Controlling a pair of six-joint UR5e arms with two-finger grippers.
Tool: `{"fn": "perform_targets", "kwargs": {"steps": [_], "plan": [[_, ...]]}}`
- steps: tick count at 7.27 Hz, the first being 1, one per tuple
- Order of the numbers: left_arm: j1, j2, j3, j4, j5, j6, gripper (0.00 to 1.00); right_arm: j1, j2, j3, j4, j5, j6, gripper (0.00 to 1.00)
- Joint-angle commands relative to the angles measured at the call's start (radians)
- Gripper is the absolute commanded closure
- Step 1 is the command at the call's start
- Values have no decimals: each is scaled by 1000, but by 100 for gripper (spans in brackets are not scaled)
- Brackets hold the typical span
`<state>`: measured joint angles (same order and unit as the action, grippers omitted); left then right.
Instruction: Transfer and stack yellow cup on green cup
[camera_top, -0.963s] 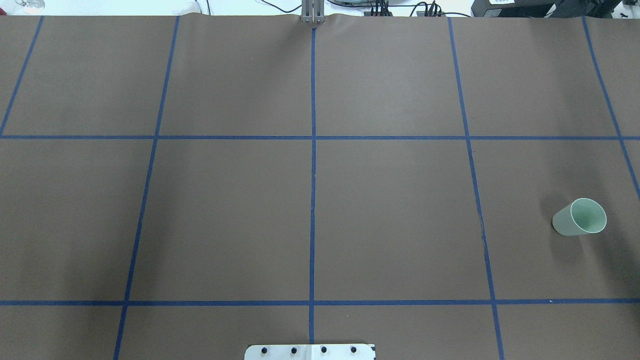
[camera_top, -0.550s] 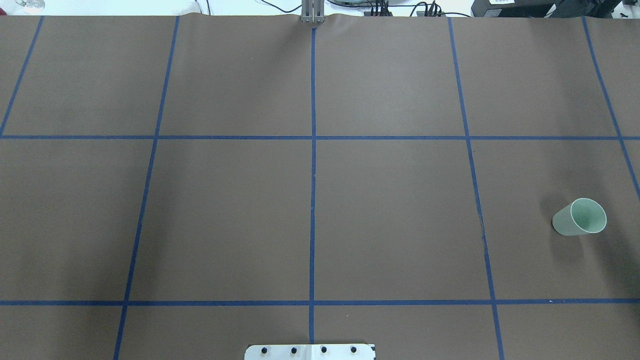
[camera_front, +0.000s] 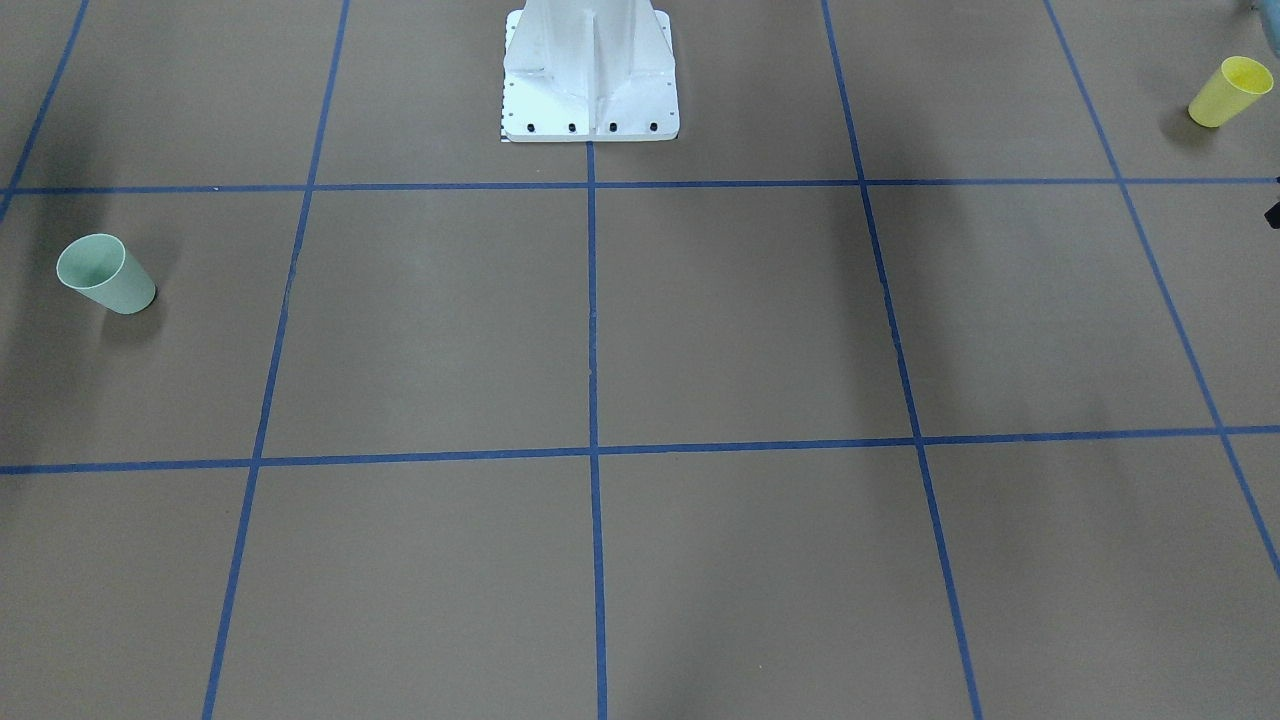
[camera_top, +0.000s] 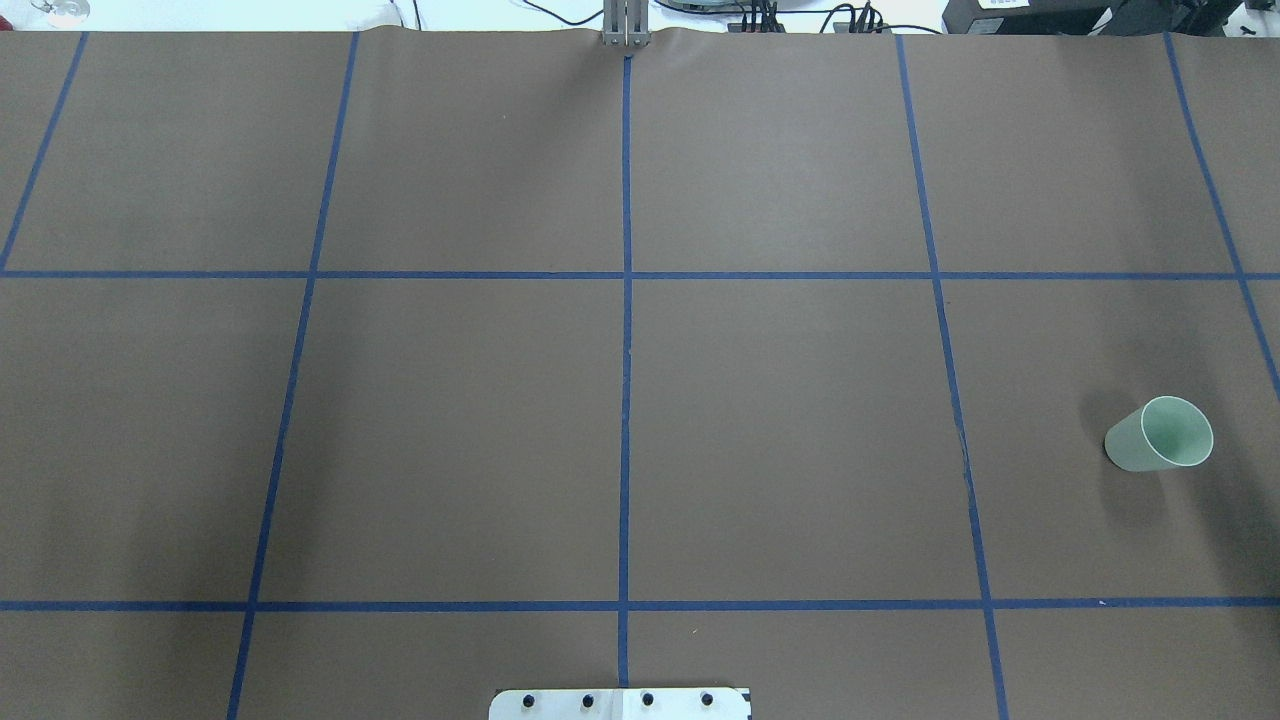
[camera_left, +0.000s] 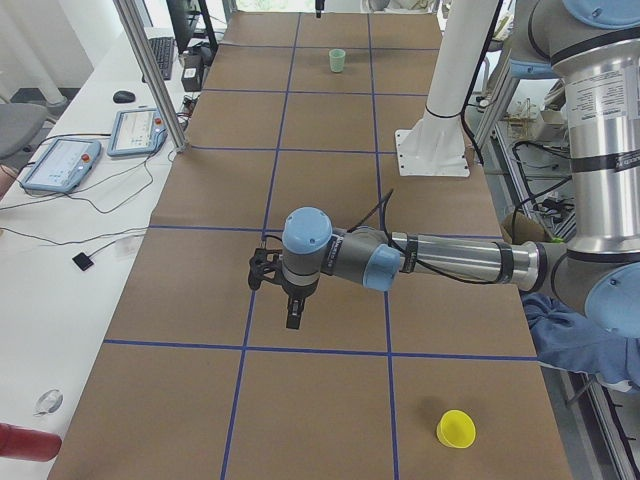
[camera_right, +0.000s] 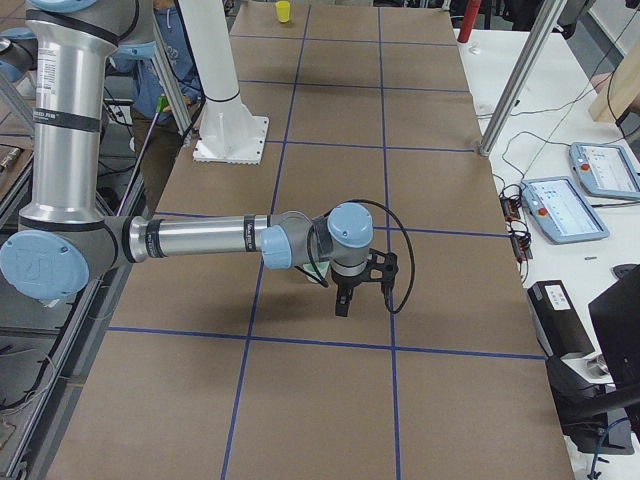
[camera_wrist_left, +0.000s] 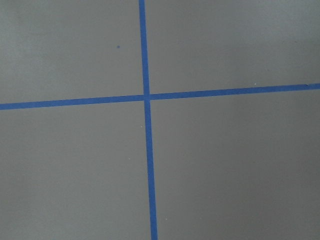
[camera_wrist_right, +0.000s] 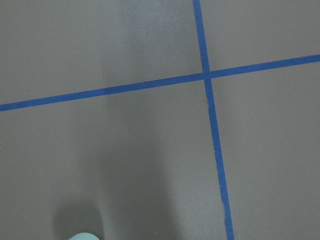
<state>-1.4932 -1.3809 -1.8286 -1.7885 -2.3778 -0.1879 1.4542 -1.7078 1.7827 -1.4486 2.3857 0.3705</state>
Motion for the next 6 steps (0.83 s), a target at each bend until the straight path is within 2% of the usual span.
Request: {"fn": "perform_targets", "kwargs": {"steps": [1,3,6], "plan": [[4,6,-1,0,-14,-2,0,-2,0,-2,7,1,4,0],[14,6,-1,3,-46,-8,0,-2,4,6,8,3,1,0],[98,5,-15,-66,-52,-326,0,-8,8,7,8,10,1,0]]}}
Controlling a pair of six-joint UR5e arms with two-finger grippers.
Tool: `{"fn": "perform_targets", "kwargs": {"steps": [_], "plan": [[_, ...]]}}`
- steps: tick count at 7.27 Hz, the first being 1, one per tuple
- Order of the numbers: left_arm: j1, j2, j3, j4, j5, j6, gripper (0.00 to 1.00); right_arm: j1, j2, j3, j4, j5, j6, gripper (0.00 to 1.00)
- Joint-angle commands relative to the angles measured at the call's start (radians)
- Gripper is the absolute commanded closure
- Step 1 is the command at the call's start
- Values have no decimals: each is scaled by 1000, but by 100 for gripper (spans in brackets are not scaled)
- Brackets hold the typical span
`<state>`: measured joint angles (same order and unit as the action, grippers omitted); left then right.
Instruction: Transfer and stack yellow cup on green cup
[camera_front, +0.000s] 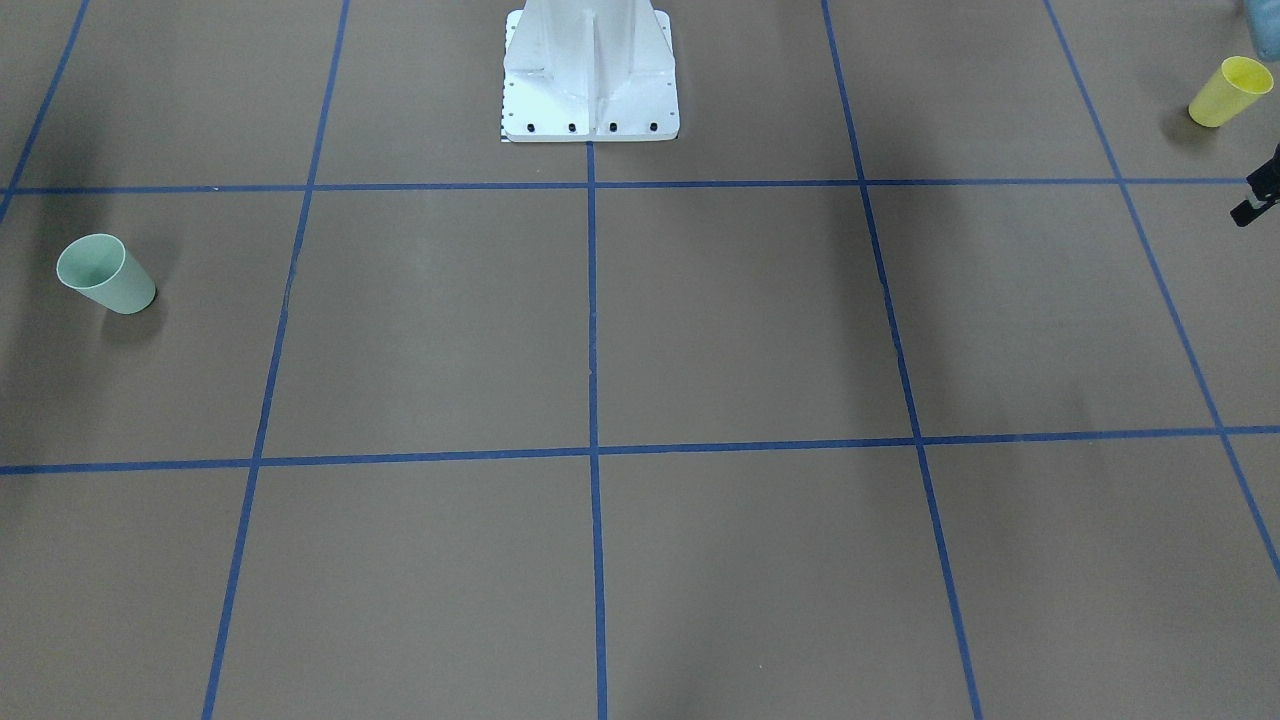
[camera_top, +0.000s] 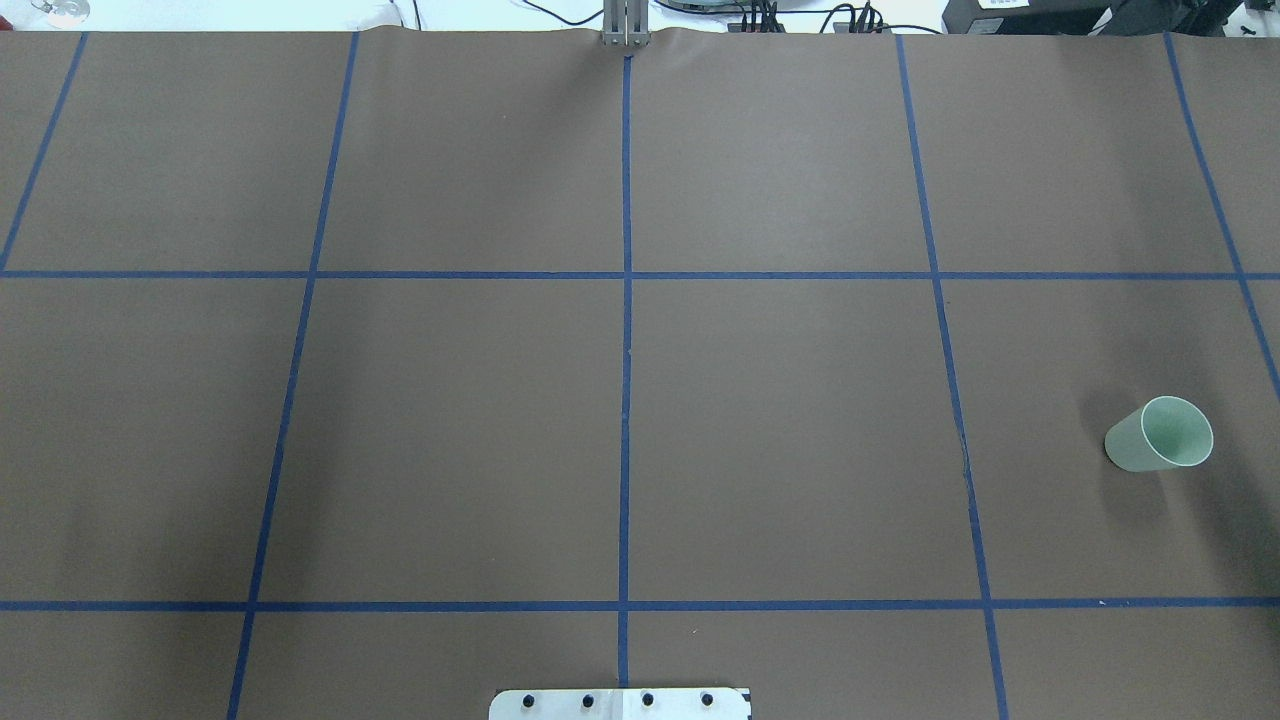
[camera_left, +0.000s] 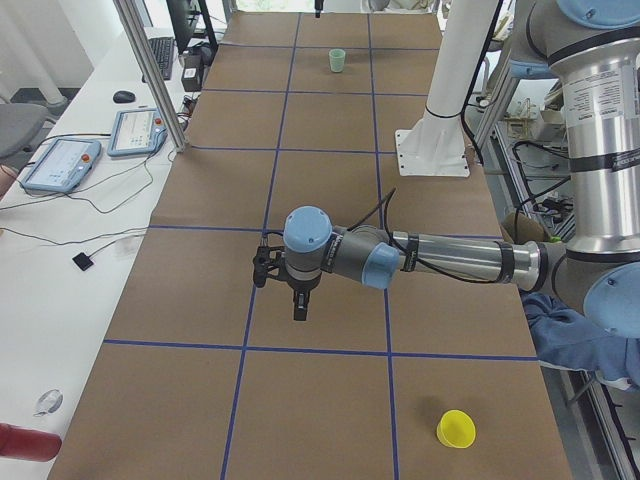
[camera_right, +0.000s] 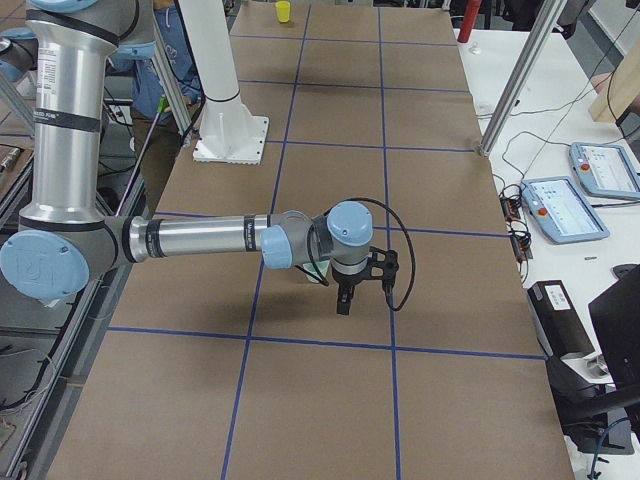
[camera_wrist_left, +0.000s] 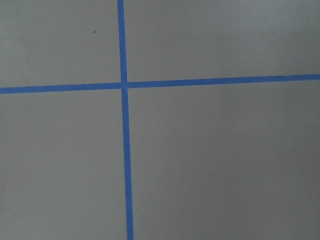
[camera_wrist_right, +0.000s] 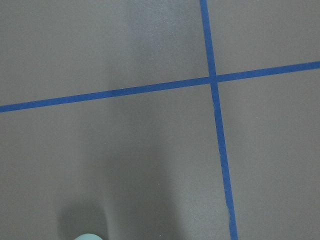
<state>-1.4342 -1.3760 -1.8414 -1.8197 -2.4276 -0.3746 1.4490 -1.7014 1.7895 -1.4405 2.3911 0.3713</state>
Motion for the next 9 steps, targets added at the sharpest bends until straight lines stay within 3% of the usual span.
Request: {"fn": "perform_targets", "kwargs": {"steps": [1,2,3,5,7,9], "plan": [[82,0,-6,-91,1,-344,0,-12,2,-2,0,5,-2,0],[96,36,-6,-171,13,-539,0,-31,5,-2,0,3,-2,0],[148,40,-6,-219,85,-719,0,-32,5,-1,0,3,0,0],[330,41,-18,-216,351,-1052,0,-32,3,4,2,6,-2,0],[380,107,-18,-208,476,-1220,0,-48,5,8,2,8,-2,0],[385,236,-19,-208,625,-1257,0,-70,-29,14,114,60,5,0]]}}
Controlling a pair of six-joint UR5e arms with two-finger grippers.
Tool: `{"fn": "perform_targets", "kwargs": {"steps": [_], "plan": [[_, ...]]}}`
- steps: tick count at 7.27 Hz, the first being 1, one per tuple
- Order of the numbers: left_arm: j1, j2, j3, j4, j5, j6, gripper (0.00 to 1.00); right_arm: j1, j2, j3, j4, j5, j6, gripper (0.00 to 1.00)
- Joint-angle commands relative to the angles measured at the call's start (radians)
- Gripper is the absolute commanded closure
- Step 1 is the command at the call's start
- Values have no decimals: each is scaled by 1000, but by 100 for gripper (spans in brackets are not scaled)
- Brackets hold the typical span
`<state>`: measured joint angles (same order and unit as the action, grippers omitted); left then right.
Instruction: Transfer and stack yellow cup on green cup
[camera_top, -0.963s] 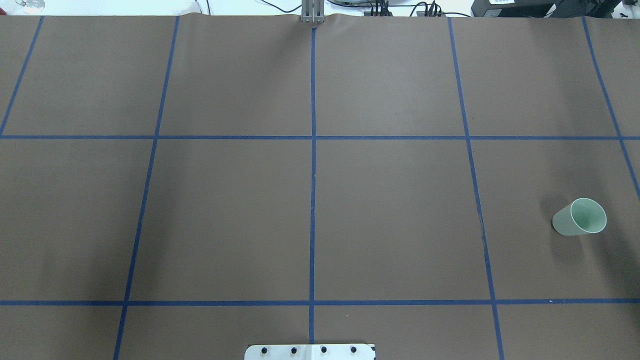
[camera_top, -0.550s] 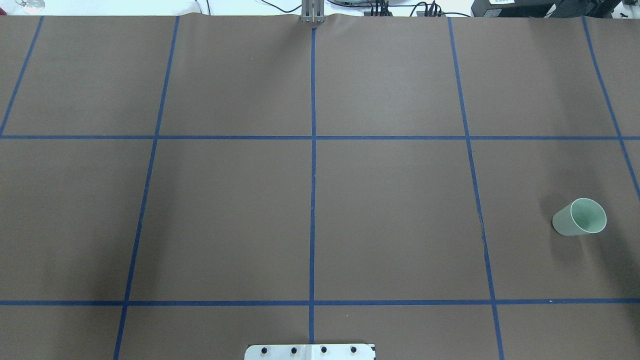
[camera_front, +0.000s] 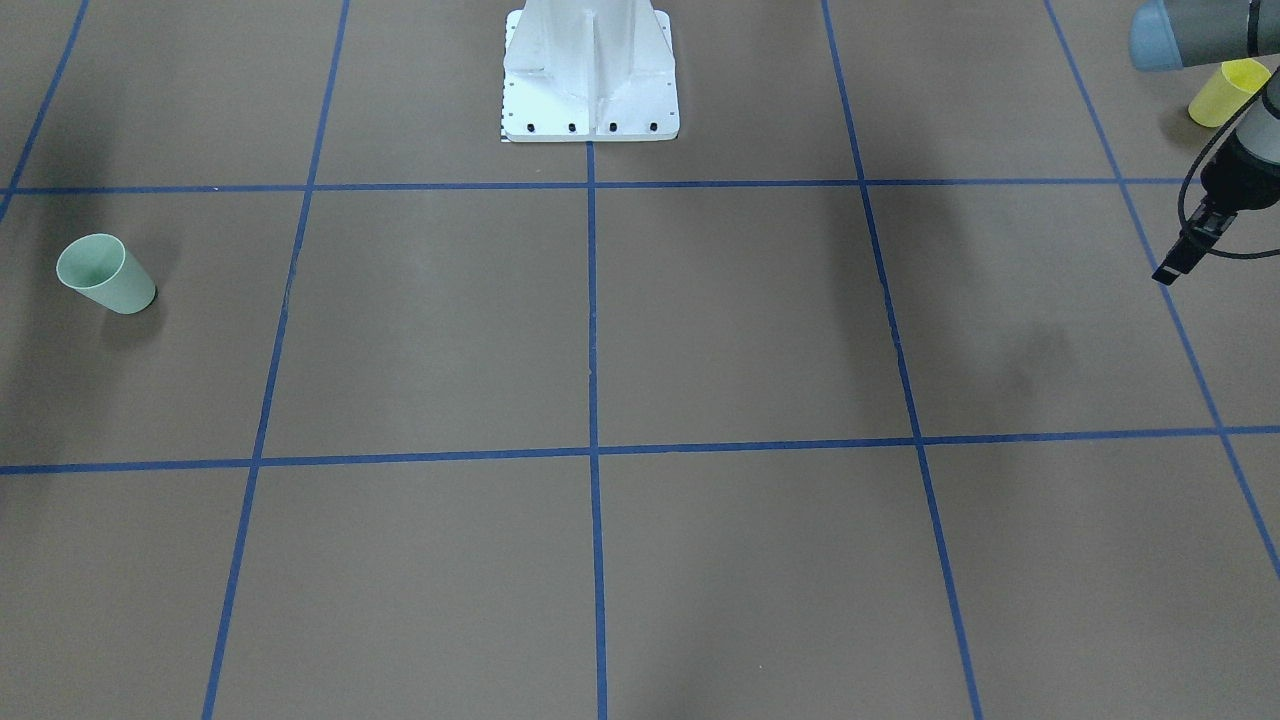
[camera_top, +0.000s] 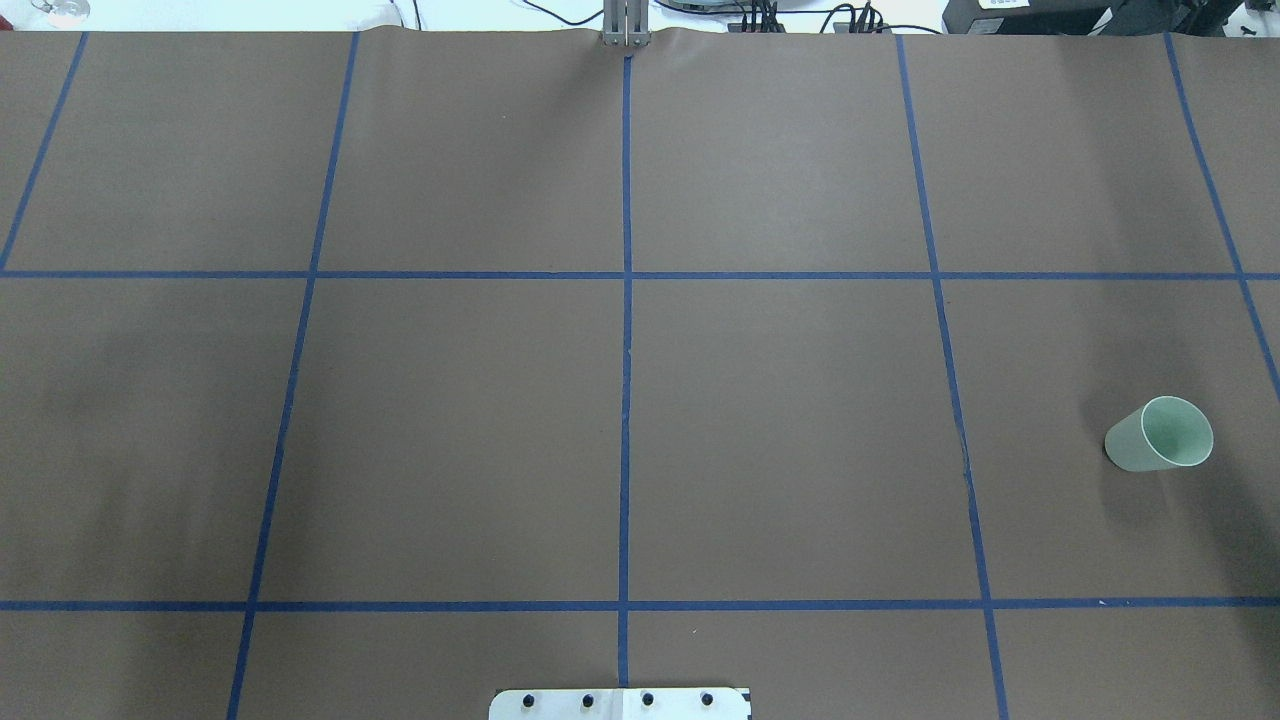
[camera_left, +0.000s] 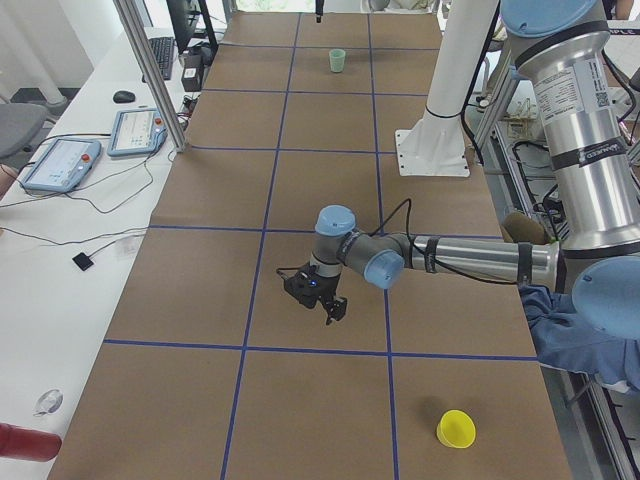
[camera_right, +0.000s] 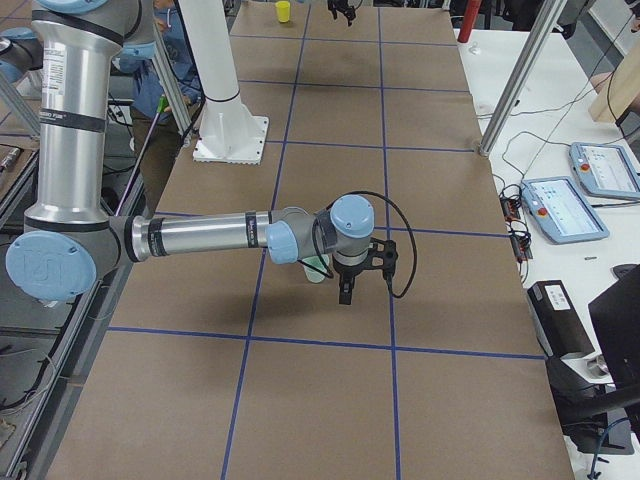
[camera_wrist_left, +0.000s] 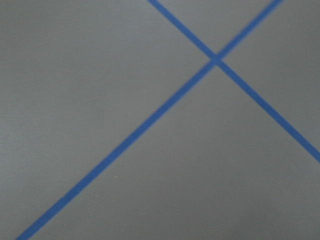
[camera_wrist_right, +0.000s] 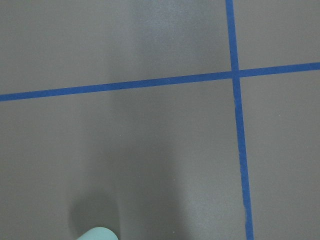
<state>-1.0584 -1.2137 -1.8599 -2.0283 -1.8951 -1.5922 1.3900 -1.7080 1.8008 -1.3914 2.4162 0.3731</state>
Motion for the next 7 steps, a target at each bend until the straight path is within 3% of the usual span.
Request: {"fn": "perform_targets", "kwargs": {"steps": [1,2,3,6,7], "plan": [[11,110,-1,23,140,-95,0,-11,-24,0,75,40,9,0],[55,124,-2,89,187,-179,0,-20,-19,2,75,40,15,0],[104,131,-14,246,264,-286,0,-26,-19,3,75,44,36,0],[277,119,-30,500,271,-640,0,-42,-19,9,77,44,44,0],[343,96,-31,639,266,-755,0,-43,-18,18,77,43,44,0]]}}
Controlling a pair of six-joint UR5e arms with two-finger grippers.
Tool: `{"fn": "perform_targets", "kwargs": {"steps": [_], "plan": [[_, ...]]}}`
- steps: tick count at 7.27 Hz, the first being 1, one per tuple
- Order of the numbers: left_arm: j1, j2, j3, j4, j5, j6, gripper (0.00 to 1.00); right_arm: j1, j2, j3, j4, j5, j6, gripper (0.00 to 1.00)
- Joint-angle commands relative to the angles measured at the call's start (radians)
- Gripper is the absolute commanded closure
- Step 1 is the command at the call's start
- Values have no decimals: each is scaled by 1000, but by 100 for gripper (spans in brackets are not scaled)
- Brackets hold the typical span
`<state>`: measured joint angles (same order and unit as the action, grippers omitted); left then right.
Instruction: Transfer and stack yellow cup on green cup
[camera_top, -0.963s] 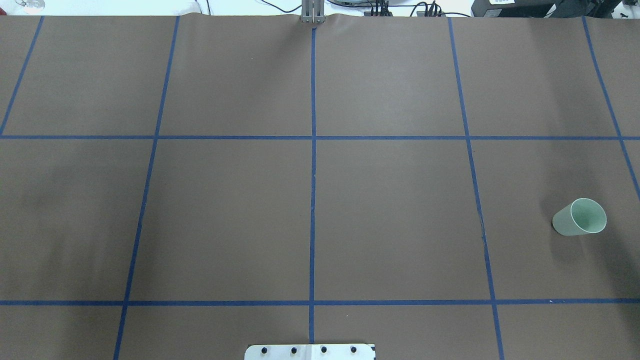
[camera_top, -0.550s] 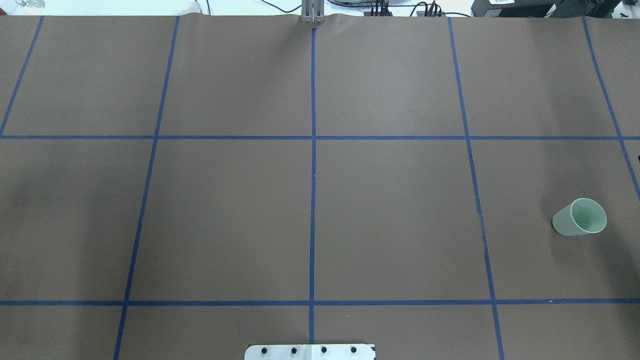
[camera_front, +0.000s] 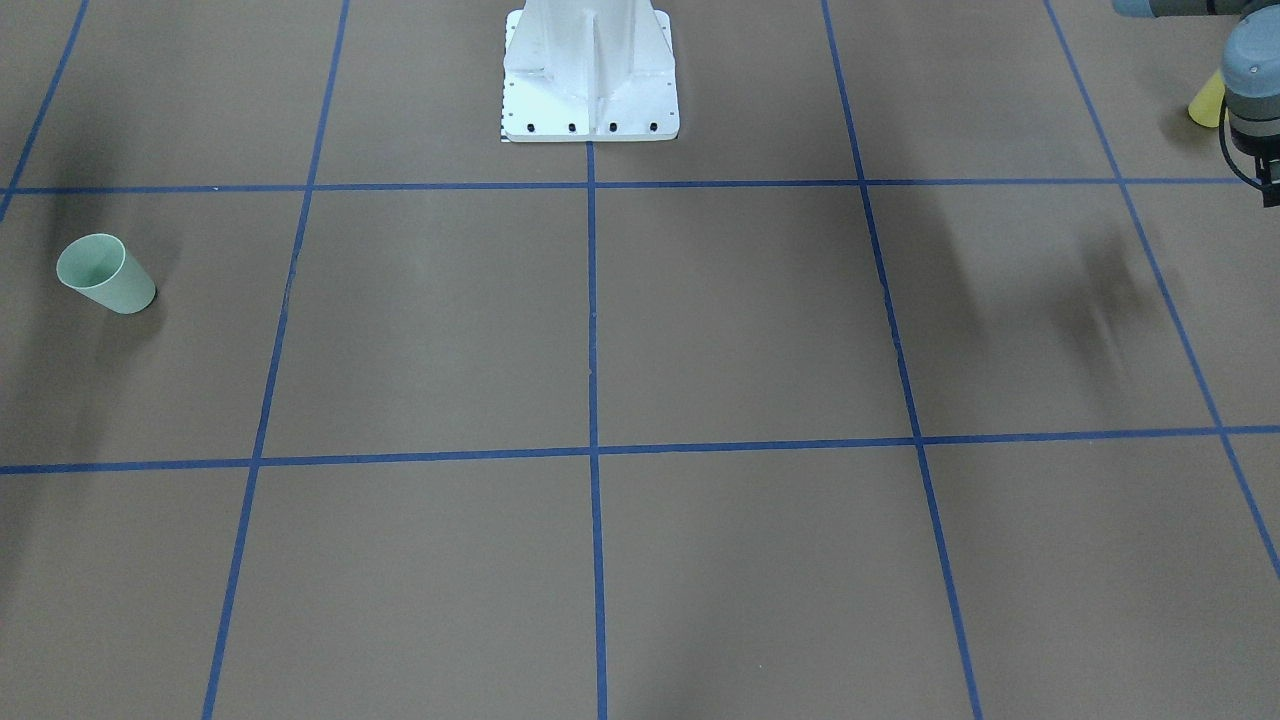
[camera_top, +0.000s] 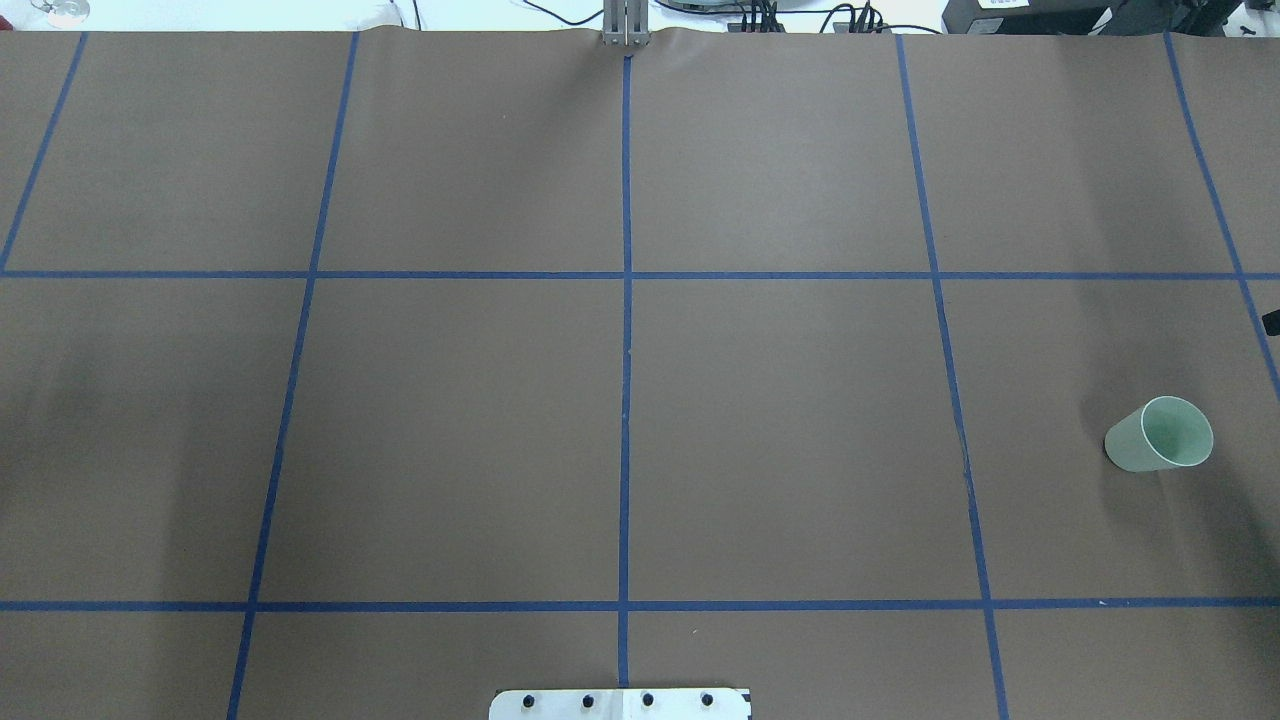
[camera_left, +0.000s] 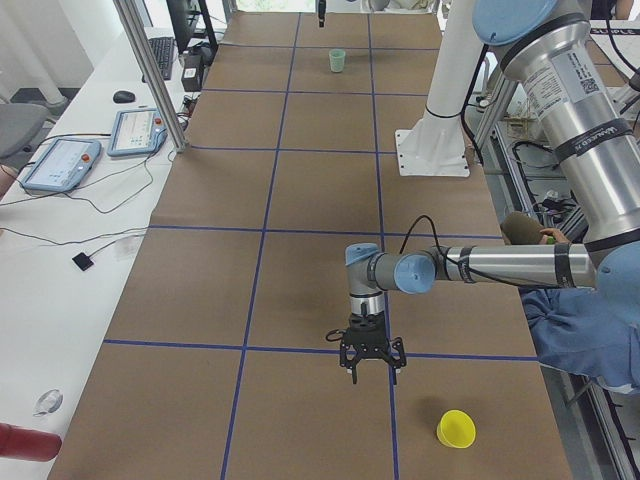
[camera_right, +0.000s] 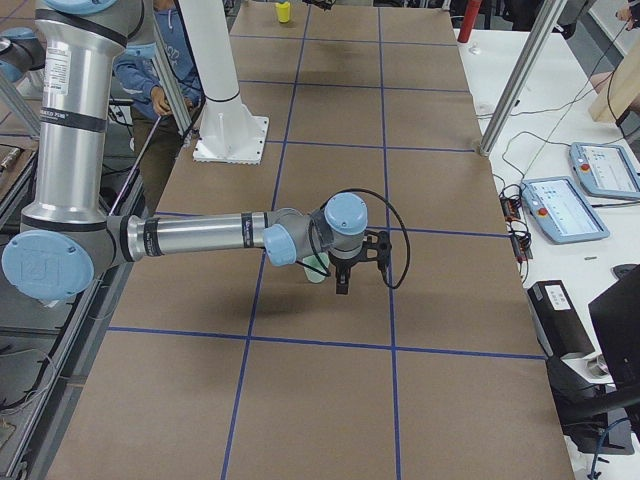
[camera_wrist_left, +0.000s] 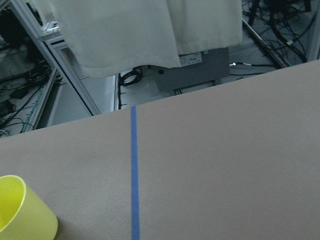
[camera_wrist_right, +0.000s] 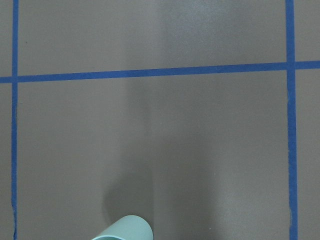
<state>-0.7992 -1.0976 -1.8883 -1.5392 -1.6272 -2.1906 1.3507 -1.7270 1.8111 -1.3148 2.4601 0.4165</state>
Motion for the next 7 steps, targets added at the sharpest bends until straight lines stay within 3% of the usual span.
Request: {"fn": "perform_targets", "kwargs": {"steps": [1,2,5,7], "plan": [[106,-53,-8,263,-11,-266,0,-8,1,14,0,0,1,0],[160,-53,-2,289,-14,-359,0,-11,-6,28,-1,2,1,0],[218,-123,200,281,-25,-526,0,-12,-57,71,-3,10,1,0],[256,-122,235,281,-58,-579,0,-15,-82,83,-3,16,1,0]]}}
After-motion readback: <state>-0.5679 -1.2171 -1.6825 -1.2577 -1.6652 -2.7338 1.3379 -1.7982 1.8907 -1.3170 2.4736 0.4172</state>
